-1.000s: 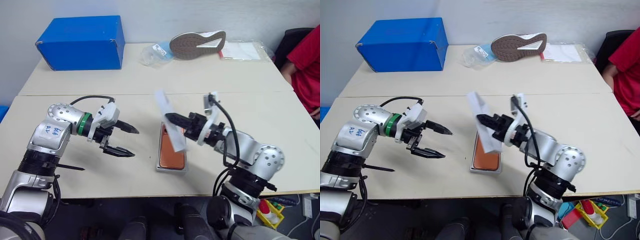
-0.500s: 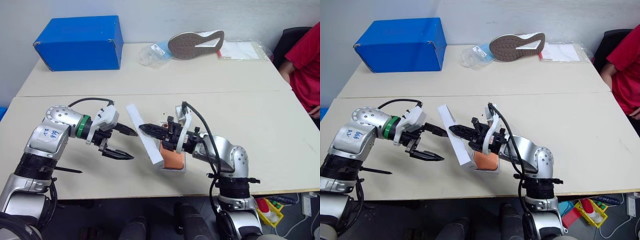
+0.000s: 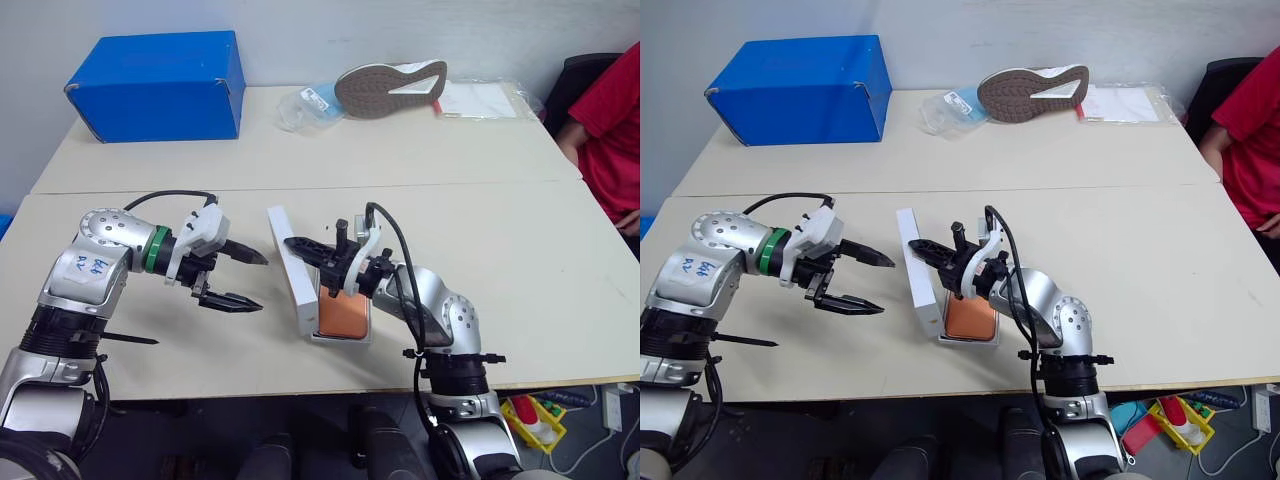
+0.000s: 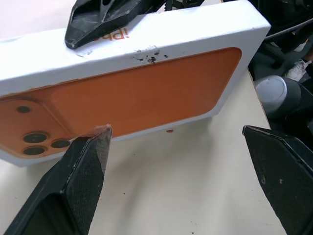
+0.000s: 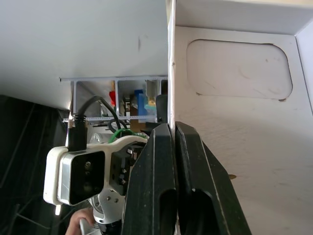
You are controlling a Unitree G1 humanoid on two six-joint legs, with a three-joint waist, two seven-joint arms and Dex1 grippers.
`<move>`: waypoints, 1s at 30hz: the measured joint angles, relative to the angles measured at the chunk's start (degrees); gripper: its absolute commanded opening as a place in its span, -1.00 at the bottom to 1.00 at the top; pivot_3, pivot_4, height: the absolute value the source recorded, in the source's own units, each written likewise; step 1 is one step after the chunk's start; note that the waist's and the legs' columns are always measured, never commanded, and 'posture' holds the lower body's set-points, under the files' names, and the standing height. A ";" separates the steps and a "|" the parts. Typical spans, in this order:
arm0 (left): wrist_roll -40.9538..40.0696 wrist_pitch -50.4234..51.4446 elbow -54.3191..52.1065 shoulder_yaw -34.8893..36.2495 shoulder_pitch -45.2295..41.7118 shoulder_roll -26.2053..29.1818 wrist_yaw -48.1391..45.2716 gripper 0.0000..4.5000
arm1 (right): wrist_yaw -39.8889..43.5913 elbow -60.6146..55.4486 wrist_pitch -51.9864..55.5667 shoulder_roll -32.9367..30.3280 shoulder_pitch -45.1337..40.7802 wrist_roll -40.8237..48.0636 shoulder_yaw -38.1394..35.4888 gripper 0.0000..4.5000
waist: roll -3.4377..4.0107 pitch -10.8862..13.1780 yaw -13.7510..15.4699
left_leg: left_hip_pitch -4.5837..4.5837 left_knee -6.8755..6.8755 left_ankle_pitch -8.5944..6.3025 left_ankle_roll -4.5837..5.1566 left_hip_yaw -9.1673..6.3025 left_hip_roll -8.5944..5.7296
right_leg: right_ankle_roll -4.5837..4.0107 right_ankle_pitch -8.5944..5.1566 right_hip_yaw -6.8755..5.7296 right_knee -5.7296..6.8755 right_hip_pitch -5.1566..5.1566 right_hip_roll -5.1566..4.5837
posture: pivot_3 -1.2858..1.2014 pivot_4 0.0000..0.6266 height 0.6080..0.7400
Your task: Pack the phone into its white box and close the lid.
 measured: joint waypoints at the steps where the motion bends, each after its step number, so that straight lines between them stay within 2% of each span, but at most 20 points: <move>1: 0.01 0.00 0.01 0.00 0.18 0.00 0.24 1.00 | 0.00 0.46 -0.31 0.00 0.01 -0.31 -0.10 -0.99 | 0.00 0.00 0.00 | 0.00 0.00 0.00 0.00 0.00 0.00 | 0.00 0.00 0.00 0.00 0.00 0.00 | 0.03 -0.52 1.00; 4: 0.19 0.00 0.77 0.00 0.71 -0.11 1.01 1.00 | 0.85 0.69 -0.64 -0.01 0.35 -0.74 -0.13 -0.99 | 0.00 0.00 0.00 | 0.00 0.00 0.00 0.00 0.00 0.00 | 0.00 0.00 0.00 0.01 0.00 0.00 | 0.03 -0.52 1.00; 7: 0.57 -0.03 2.50 0.02 0.69 -0.94 2.79 0.72 | 2.20 0.22 -0.77 -0.31 1.58 -1.54 -0.11 -1.00 | 0.00 -0.01 0.05 | 0.00 0.00 0.00 0.00 0.00 0.00 | 0.00 0.00 0.01 0.01 0.01 0.00 | 0.03 -0.52 1.00; 18: 1.01 -1.40 5.67 -0.02 -0.66 -2.49 3.16 -0.90 | 2.83 0.34 -1.30 0.94 0.79 -3.82 0.22 -1.00 | 0.00 -0.01 0.63 | 0.01 0.02 0.01 0.00 0.00 -0.01 | 0.00 0.00 0.00 0.02 0.01 0.00 | 0.03 -0.52 1.00; 19: 1.14 -1.51 6.09 -0.03 -0.73 -2.65 3.16 -0.97 | 2.66 0.59 -1.26 0.97 0.37 -3.95 0.33 -1.00 | 0.00 -0.01 0.63 | 0.01 0.02 0.01 -0.01 0.00 0.00 | 0.00 0.00 0.01 0.03 0.01 0.00 | 0.03 -0.52 1.00; 30: 3.61 -3.28 6.66 -0.52 -0.72 -3.32 3.88 -0.97 | 3.19 1.89 -0.71 2.80 -0.31 -5.69 2.05 -1.00 | 0.00 -0.01 0.56 | 0.01 0.01 0.01 -0.01 0.00 0.00 | 0.00 0.00 0.00 0.02 0.01 0.00 | 0.03 -0.52 1.00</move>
